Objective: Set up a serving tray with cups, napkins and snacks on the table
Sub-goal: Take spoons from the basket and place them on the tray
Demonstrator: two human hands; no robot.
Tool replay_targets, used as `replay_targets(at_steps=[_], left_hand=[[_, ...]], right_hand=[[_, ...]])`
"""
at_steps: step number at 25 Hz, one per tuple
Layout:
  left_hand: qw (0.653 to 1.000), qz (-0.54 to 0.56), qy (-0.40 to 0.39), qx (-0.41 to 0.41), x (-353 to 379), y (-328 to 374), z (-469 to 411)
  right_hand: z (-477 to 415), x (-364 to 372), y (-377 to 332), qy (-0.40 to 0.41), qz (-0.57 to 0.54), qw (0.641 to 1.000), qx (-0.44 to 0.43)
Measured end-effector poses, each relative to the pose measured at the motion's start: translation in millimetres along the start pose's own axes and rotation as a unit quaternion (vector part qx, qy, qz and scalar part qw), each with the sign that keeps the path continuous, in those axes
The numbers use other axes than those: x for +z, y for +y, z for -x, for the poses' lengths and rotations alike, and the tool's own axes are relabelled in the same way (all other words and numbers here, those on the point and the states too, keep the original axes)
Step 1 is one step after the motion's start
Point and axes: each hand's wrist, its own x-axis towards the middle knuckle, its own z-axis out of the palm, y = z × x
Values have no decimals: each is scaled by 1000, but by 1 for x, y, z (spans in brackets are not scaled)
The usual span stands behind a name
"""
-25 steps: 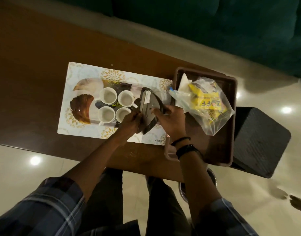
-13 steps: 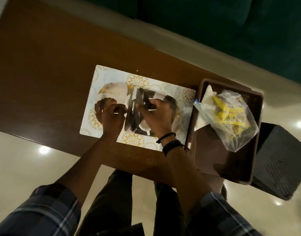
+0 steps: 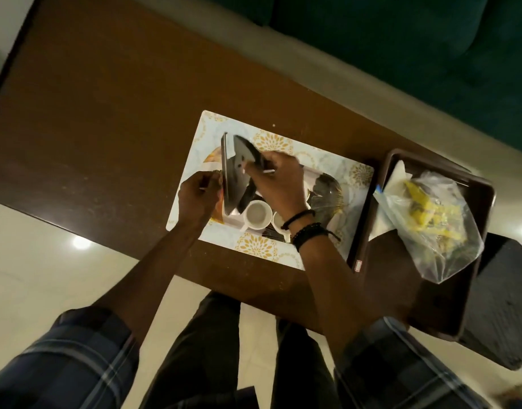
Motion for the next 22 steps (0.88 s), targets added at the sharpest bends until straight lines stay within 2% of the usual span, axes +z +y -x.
replay_targets(at_steps=[2,5,10,13,22], left_hand=[[1000,1,-29,5,2,0,-3],[993,-99,-56,41,12,-1,-10],[937,-303,-111,132,35,12,-13],[928,-299,-160,152,47,15,-12],[930,-304,-144,150,45,16,-5]], right_hand=[[-15,-24,-5,-10,49,997,-52],[-40,-60,-7,-29,151,983,-105],[-64,-71,21,-102,281,952,-69],[-63,-60,39,-135,292,946,-48],[-57,-44,48,-154,305,939,-46]])
